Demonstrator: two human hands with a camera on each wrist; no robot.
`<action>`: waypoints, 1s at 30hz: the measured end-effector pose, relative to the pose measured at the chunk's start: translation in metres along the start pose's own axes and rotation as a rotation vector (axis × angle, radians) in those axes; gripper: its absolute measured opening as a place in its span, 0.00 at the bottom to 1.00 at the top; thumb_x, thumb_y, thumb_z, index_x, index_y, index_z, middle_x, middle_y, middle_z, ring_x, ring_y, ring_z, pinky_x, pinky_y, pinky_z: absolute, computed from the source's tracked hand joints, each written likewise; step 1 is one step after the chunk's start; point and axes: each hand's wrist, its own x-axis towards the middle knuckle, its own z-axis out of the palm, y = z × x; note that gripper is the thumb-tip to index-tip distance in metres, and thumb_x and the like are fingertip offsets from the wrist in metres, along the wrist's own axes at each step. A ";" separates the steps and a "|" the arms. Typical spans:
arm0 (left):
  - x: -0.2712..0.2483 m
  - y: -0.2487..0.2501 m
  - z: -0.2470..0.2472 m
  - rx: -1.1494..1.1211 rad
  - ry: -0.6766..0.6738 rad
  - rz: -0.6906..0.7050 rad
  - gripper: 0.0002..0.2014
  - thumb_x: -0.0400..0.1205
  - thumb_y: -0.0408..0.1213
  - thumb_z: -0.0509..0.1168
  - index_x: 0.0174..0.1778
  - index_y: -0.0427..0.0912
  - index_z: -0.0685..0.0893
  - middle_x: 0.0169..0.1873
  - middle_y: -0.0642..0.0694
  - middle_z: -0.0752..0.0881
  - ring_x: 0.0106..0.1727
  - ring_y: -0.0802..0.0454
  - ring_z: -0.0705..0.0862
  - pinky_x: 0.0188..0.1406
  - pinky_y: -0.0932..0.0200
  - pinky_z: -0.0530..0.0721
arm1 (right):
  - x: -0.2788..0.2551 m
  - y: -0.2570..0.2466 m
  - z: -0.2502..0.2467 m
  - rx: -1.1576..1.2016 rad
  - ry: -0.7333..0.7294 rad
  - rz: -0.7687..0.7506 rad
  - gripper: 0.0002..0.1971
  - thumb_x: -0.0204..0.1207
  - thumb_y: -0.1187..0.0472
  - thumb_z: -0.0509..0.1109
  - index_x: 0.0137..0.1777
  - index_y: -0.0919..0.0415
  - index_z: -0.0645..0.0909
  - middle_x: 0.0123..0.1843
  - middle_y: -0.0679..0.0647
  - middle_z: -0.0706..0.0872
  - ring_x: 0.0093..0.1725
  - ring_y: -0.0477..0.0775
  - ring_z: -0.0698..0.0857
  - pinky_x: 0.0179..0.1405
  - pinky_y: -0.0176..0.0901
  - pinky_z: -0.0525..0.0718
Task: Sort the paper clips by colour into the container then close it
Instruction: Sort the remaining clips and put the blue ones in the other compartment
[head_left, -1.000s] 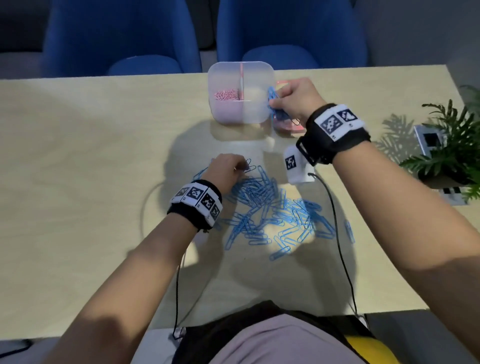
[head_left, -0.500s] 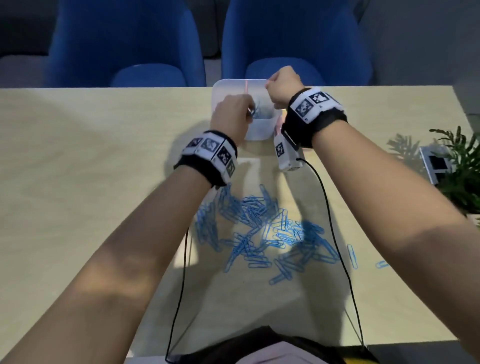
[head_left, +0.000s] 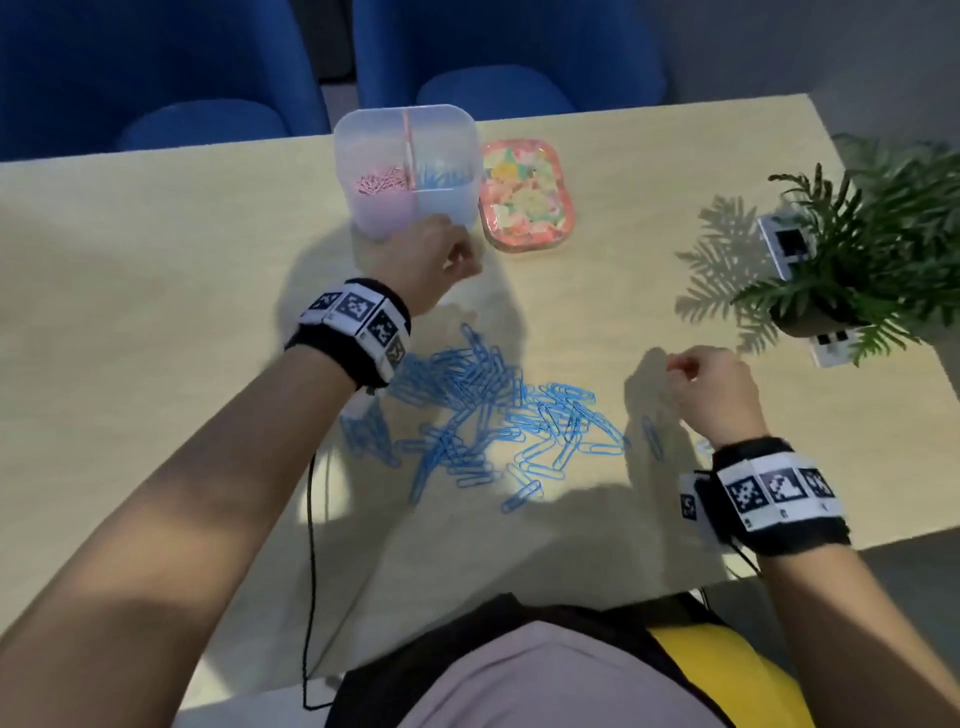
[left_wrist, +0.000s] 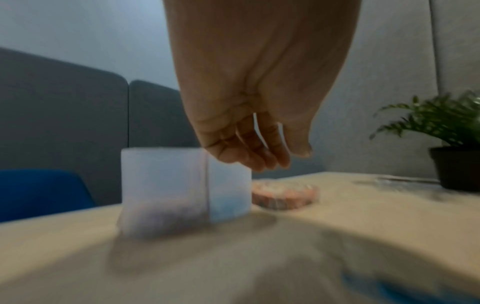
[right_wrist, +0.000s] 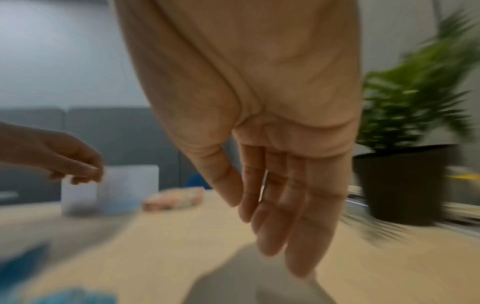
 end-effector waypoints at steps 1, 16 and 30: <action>-0.010 -0.005 0.012 -0.003 -0.060 -0.026 0.13 0.79 0.44 0.66 0.52 0.37 0.84 0.51 0.37 0.84 0.52 0.40 0.82 0.54 0.50 0.78 | -0.008 0.011 0.000 -0.056 0.012 0.044 0.10 0.76 0.68 0.63 0.50 0.68 0.84 0.54 0.71 0.86 0.56 0.72 0.83 0.54 0.54 0.78; -0.071 0.024 0.071 0.043 -0.296 0.154 0.12 0.78 0.33 0.62 0.57 0.39 0.82 0.53 0.36 0.81 0.56 0.37 0.79 0.58 0.45 0.77 | -0.040 -0.061 0.078 0.104 -0.113 -0.237 0.09 0.72 0.70 0.61 0.49 0.68 0.81 0.53 0.68 0.85 0.55 0.67 0.82 0.53 0.50 0.76; -0.085 0.002 0.059 0.127 -0.316 0.105 0.52 0.64 0.63 0.73 0.79 0.43 0.59 0.76 0.43 0.66 0.74 0.40 0.66 0.75 0.44 0.67 | -0.043 0.043 0.023 -0.115 0.098 0.218 0.17 0.79 0.67 0.57 0.64 0.78 0.68 0.67 0.76 0.71 0.68 0.75 0.69 0.64 0.63 0.71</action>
